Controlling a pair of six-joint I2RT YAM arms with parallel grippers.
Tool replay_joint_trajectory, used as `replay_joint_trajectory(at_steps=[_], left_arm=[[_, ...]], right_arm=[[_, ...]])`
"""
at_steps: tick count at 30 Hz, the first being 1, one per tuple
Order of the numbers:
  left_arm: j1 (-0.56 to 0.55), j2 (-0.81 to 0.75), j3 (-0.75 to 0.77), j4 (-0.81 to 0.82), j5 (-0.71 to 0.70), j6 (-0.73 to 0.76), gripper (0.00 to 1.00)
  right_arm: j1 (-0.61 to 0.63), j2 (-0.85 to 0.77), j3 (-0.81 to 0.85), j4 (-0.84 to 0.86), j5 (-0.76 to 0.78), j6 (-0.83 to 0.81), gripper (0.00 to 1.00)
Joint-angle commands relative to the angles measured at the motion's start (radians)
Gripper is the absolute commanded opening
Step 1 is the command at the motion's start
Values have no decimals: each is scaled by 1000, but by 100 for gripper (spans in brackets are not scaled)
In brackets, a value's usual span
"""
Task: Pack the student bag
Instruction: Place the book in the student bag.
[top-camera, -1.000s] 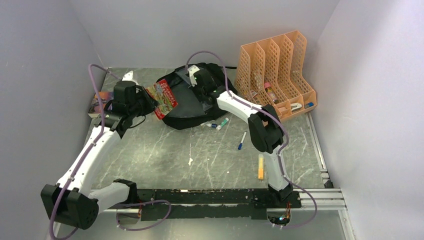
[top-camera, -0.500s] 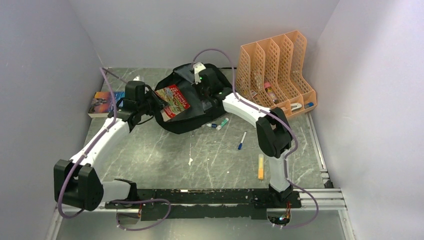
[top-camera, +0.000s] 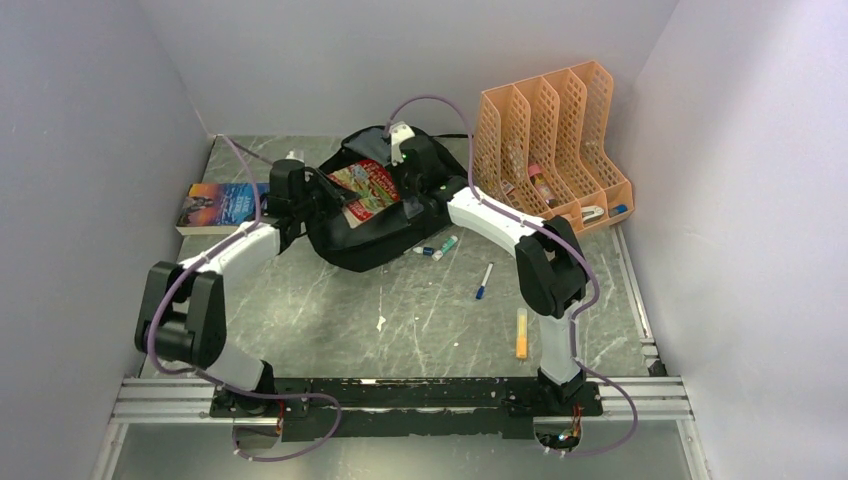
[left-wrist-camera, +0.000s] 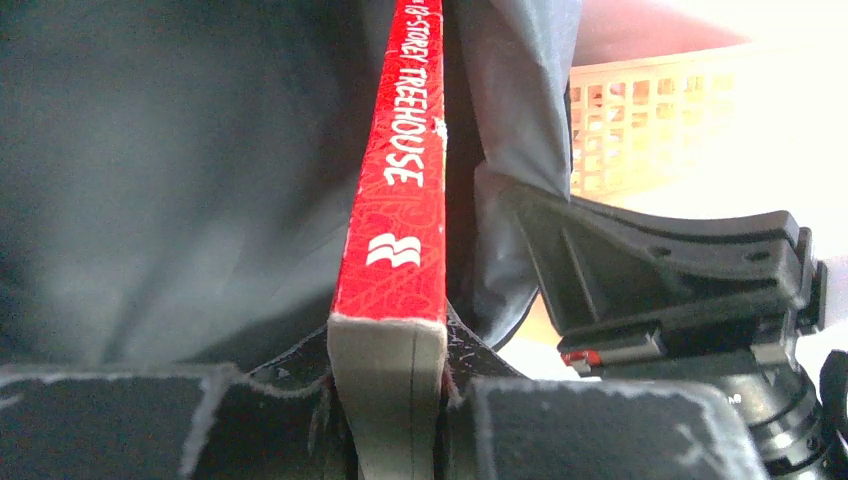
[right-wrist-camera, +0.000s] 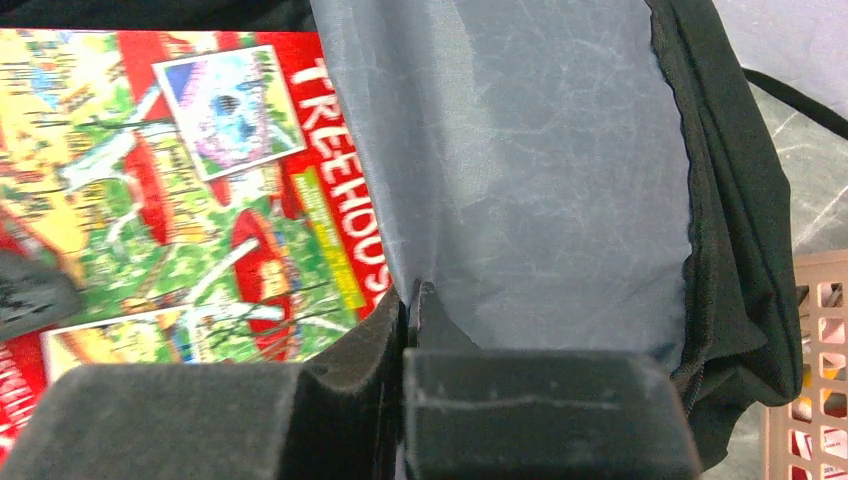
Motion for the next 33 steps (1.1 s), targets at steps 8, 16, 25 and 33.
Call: replay_joint_trajectory(at_steps=[8, 16, 25, 33], left_arm=[[6, 251, 10, 567, 170, -215, 5], [-21, 440, 98, 768, 147, -311, 5], [-100, 682, 370, 753, 110, -338, 5], [-128, 805, 519, 620, 84, -277, 7]], right_arm=[[4, -73, -21, 135, -42, 65, 0], [13, -50, -5, 127, -84, 104, 0], [27, -40, -8, 122, -92, 105, 0], [34, -33, -9, 117, -104, 106, 0]])
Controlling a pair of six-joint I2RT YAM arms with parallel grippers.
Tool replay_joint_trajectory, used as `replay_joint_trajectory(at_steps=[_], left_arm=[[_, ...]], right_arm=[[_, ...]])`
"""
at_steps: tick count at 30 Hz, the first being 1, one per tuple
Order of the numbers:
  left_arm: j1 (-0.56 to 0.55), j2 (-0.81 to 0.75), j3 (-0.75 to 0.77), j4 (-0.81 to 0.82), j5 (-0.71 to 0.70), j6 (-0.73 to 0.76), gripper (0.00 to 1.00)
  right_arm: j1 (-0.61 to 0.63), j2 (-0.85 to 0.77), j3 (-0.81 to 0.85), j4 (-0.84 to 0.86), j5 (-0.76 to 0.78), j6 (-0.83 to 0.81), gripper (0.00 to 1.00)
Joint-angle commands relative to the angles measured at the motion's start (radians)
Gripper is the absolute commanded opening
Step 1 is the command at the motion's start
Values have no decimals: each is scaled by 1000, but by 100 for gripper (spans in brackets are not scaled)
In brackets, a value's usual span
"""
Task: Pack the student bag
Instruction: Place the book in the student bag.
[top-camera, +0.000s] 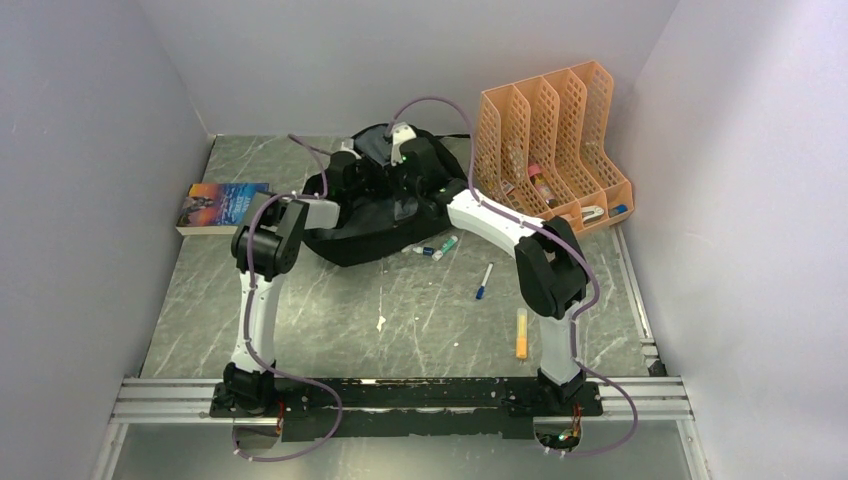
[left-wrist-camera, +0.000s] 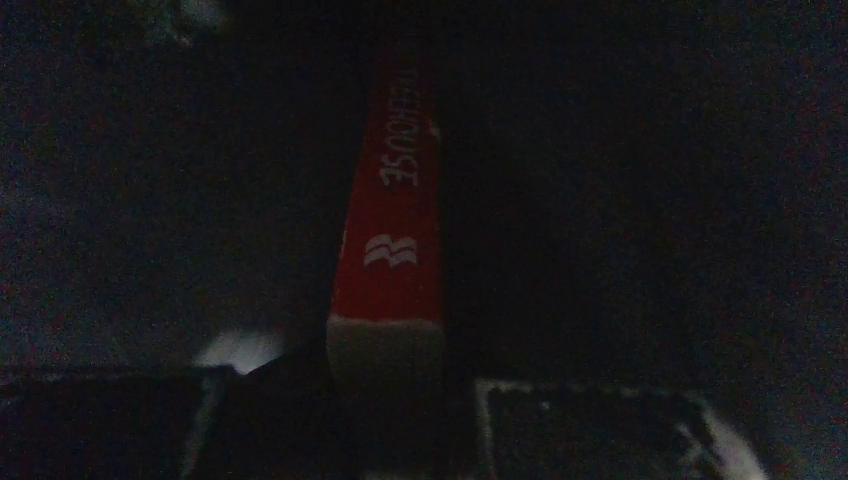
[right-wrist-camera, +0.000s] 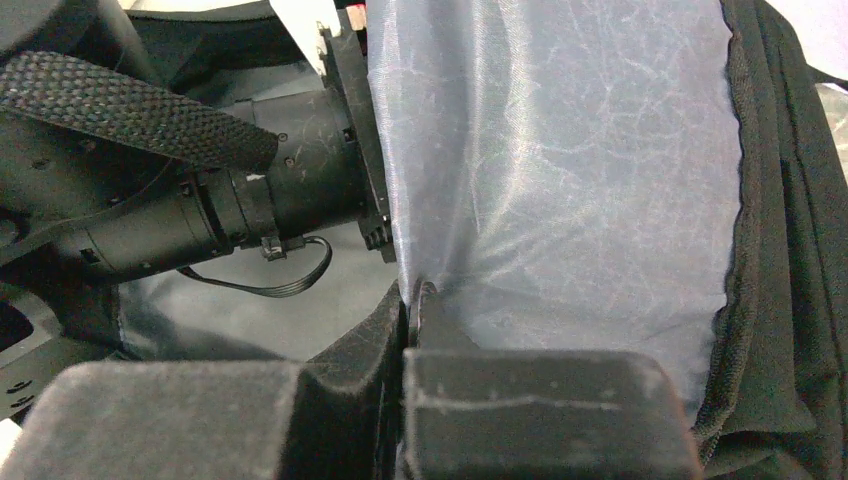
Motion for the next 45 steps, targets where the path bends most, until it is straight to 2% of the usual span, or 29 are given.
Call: replay_joint_trajectory(at_steps=[1, 9, 11, 12, 13, 17, 22, 31, 39, 45], left_arm=[[-19, 36, 95, 2, -16, 48, 13], [-16, 23, 108, -87, 0, 119, 67], [-9, -3, 81, -80, -5, 122, 86], [-4, -18, 64, -74, -6, 120, 93], [3, -30, 51, -73, -3, 117, 94], [39, -113, -6, -91, 4, 135, 95], [69, -223, -31, -188, 46, 201, 95], [79, -450, -132, -479, 29, 339, 96], [101, -577, -257, -531, 83, 383, 98], [105, -585, -313, -464, 112, 350, 83]], right_arm=[[24, -26, 14, 67, -56, 18, 0], [24, -33, -7, 73, -28, -9, 0], [22, -31, -5, 69, -23, -15, 0], [23, -31, -5, 68, -22, -16, 0], [23, -31, -6, 67, -23, -16, 0], [22, -28, -7, 67, -18, -21, 0], [23, 1, 11, 54, 25, -42, 0], [21, 84, 74, 31, 137, -95, 0], [17, 130, 98, 31, 154, -98, 0], [17, 133, 89, 33, 134, -71, 0]])
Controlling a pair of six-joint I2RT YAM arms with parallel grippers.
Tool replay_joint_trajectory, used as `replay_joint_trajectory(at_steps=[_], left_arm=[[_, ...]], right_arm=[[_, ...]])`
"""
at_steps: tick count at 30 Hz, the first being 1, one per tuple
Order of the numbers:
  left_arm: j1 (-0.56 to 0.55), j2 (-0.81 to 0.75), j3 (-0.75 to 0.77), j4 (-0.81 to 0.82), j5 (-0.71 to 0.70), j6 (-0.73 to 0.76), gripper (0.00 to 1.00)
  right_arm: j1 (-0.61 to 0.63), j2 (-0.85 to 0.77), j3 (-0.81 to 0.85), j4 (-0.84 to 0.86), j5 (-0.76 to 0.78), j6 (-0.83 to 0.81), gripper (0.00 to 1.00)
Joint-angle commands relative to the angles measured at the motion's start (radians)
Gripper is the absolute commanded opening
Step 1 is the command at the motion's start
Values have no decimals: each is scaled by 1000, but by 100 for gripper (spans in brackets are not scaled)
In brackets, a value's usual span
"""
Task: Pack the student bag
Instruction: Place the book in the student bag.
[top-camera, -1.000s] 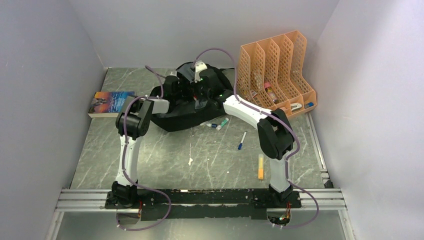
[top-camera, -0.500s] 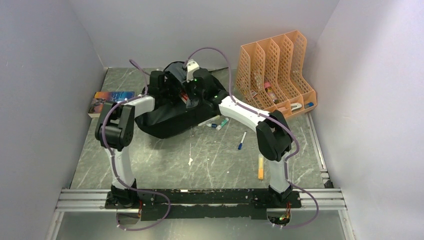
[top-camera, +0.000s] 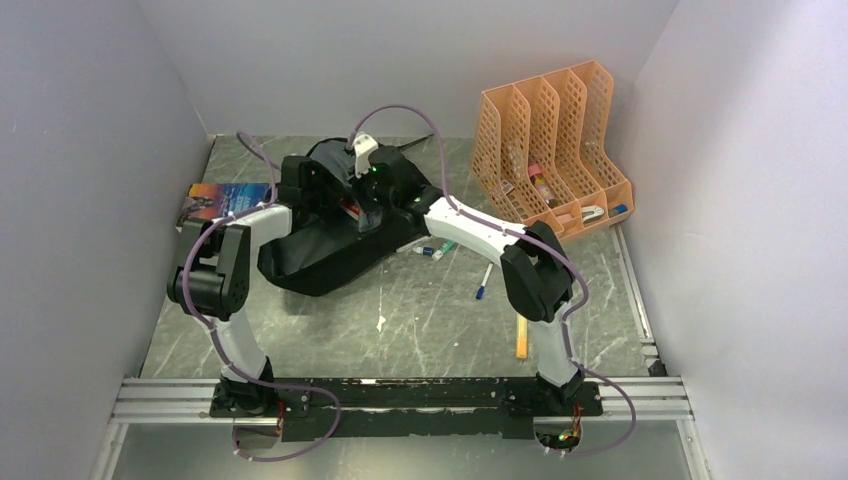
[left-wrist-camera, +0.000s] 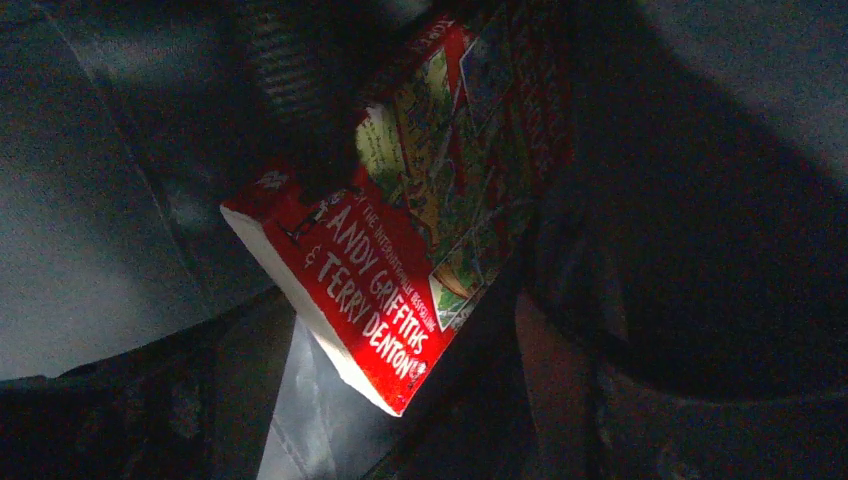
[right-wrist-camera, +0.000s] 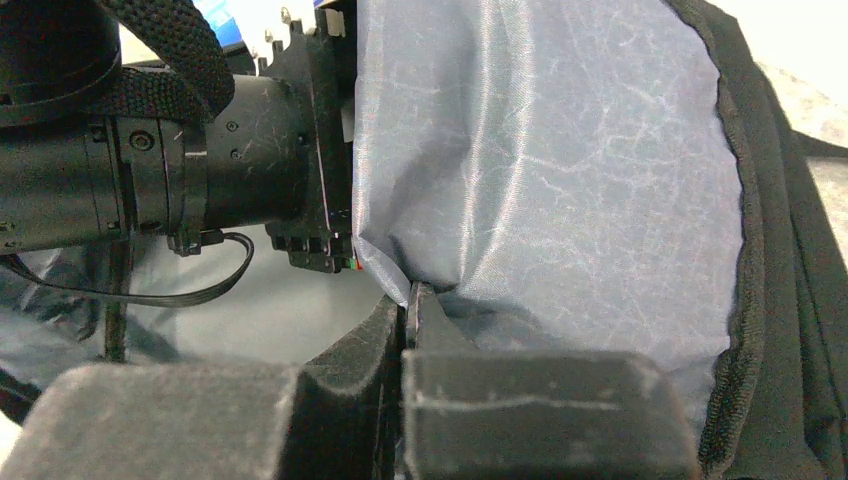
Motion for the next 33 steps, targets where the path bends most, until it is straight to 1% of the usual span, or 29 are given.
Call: replay_joint_trajectory(at_steps=[1, 4, 8, 10, 13, 16, 19, 22, 25, 28, 29, 33], left_arm=[[-41, -128, -39, 109, 263, 31, 81], [-40, -113, -72, 140, 273, 11, 77], [-40, -83, -121, 203, 285, -12, 77], [-40, -70, -129, 199, 280, -8, 79], [-40, -57, -141, 193, 274, 1, 86], [-41, -57, -162, 220, 281, -6, 91], [-43, -56, -176, 229, 283, -6, 95], [-44, -59, -183, 216, 281, 2, 96], [-44, -52, -178, 173, 264, 21, 93], [-43, -25, -185, 194, 266, 19, 79], [-43, -8, -182, 201, 268, 17, 77], [-43, 50, -138, 174, 266, 39, 76]], right_arm=[[-93, 77, -3, 14, 203, -29, 0], [-94, 71, -13, 25, 199, -7, 0], [-93, 56, -29, 58, 168, 31, 0], [-93, 46, -45, 85, 149, 45, 0], [-94, 20, -74, 135, 132, 64, 0], [-93, 3, -94, 177, 128, 92, 0], [-93, -5, -108, 219, 90, 111, 0], [-93, -19, -126, 258, 62, 127, 0], [-93, -40, -152, 294, 60, 126, 0], [-93, -50, -168, 309, 59, 114, 0], [-92, -54, -174, 313, 53, 110, 0], [-93, -55, -178, 314, 33, 107, 0]])
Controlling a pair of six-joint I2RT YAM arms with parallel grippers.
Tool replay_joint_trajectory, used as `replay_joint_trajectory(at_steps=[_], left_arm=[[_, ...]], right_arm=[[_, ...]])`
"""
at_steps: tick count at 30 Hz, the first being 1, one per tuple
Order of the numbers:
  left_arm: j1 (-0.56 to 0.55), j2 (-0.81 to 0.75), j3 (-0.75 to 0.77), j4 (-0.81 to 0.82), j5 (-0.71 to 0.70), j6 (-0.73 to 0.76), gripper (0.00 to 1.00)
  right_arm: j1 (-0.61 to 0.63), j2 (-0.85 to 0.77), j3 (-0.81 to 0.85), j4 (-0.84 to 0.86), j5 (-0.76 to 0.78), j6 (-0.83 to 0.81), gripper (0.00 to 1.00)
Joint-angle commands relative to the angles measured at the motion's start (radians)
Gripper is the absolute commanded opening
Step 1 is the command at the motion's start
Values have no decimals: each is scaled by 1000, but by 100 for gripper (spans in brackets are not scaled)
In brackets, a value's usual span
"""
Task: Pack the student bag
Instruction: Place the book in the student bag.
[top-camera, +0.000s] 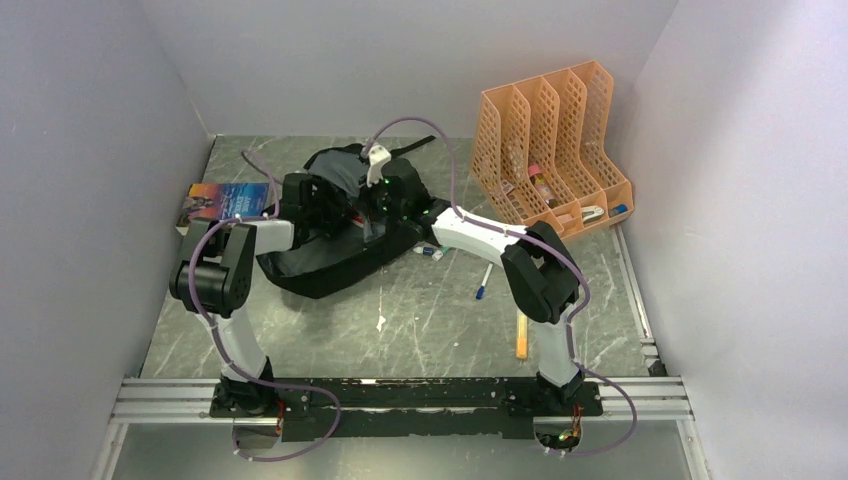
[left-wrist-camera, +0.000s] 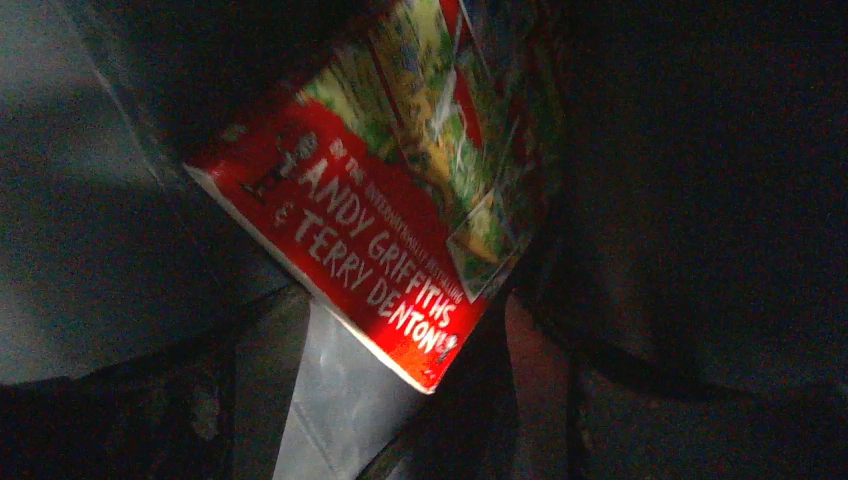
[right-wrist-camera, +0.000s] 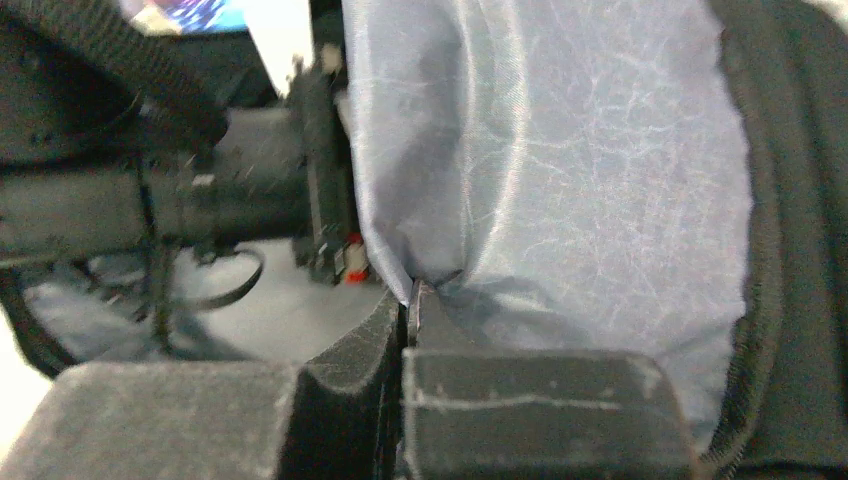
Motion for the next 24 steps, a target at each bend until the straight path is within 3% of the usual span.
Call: replay_joint_trajectory(at_steps=[1, 12, 24], left_arm=[[-45, 42, 27, -26, 191, 100, 77], [-32, 29, 52, -86, 161, 156, 88], [-32, -336, 90, -293, 95, 236, 89]], right_arm=[[-78, -15, 2, 144, 140, -32, 0], [-78, 1, 18, 115, 202, -58, 0], [-77, 82, 93, -2, 317, -98, 1]])
